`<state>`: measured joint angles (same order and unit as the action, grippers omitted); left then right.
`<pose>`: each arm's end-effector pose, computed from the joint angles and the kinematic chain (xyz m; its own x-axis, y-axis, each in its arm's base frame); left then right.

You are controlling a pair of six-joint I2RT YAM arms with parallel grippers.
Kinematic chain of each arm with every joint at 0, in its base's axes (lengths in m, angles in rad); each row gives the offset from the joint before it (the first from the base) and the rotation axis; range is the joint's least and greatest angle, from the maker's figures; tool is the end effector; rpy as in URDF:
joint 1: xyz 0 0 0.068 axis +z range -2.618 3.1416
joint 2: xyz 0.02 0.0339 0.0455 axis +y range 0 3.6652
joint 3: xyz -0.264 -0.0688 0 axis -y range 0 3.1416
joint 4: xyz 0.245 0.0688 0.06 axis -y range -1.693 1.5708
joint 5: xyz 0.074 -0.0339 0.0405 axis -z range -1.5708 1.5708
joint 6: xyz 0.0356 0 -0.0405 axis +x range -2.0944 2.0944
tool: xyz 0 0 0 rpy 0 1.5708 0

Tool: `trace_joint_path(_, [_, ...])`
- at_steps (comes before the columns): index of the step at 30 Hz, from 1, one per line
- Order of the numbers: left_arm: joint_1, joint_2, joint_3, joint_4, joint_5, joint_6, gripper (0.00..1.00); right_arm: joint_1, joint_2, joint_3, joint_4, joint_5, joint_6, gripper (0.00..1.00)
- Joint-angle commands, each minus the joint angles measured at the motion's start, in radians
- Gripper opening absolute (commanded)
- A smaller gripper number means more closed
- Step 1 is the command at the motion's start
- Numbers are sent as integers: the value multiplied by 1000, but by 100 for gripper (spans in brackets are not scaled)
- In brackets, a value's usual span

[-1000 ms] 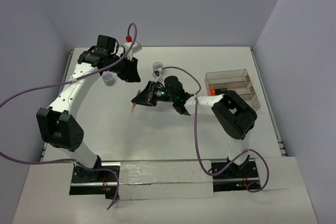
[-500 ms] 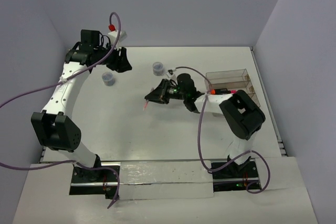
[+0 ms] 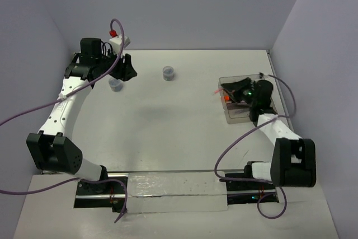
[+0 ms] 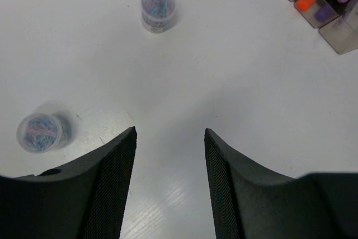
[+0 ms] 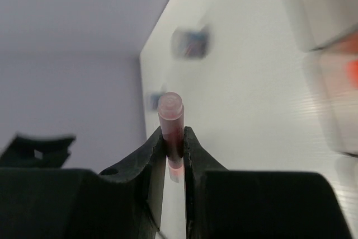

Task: Sort the stationery into containers
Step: Place the pen in the storage box.

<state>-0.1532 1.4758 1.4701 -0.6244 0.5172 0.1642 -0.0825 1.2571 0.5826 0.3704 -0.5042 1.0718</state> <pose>0.3186 -0.0670 0.3731 -0.4883 0.2192 -0.8447 0.6156 0.7726 -0.1553 0.2682 -0.0049 0.2270 -0.4828 0.8113 -0.3296 0.0767 0.4141 0.9070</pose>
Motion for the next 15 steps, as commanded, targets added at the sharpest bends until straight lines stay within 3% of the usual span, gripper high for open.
trace_joint_path(1, [24,4,-46,36,-4,-6,58,-211,-106,-49,-186,46,-101,0])
trace_joint_path(9, [51,6,-83,29,-2,14,58,-395,-101,-100,-261,48,-164,0])
trace_joint_path(15, [65,-9,-111,36,-7,30,59,-431,-46,-133,-240,55,-170,0])
